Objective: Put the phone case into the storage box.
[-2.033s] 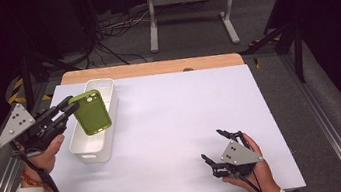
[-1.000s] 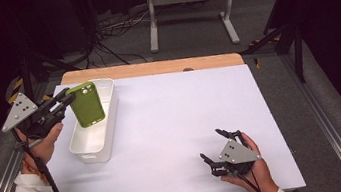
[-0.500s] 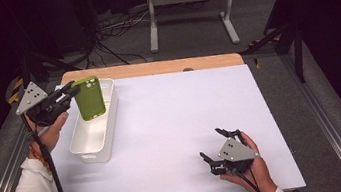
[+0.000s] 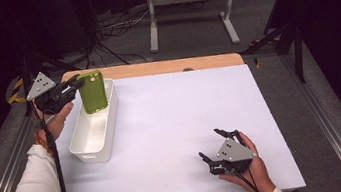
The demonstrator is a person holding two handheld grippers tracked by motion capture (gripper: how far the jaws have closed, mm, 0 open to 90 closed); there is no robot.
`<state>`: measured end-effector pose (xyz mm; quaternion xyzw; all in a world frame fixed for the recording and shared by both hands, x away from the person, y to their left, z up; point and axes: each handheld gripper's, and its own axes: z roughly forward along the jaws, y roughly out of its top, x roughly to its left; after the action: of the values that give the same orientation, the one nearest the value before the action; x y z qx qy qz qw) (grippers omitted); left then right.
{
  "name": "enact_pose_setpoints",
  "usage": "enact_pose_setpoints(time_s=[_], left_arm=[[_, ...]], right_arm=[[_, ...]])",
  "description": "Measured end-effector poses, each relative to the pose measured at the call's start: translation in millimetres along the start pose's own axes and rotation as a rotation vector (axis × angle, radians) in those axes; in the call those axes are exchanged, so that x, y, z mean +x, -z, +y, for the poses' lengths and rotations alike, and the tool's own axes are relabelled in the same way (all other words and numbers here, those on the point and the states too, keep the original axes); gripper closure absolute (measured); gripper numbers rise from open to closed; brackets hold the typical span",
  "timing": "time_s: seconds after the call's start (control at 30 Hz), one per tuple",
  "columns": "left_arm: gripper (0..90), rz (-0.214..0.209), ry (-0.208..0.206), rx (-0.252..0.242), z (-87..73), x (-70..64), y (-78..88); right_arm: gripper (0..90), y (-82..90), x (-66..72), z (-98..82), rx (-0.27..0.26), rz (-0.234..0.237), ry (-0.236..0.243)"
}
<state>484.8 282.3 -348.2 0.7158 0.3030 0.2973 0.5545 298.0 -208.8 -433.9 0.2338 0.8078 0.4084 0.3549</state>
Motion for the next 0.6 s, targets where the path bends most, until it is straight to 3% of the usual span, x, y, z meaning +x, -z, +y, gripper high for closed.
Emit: enact_pose_setpoints(time_s=[0.27,0.43,0.6], left_arm=[[77.3,0.017,-0.008,0.025,-1.7,4.0,-11.9],[77.3,0.016,0.014,0.004,-5.0,11.1,-16.0],[77.3,0.01,0.012,0.025,-9.5,14.0,-24.7]], right_arm=[[16.5,-2.2,0.6,-3.0,0.023,-0.001,-0.011],[16.5,-2.7,2.5,-3.7,0.033,-0.002,-0.006],[16.4,-2.6,1.1,-5.3,0.038,-0.006,-0.02]])
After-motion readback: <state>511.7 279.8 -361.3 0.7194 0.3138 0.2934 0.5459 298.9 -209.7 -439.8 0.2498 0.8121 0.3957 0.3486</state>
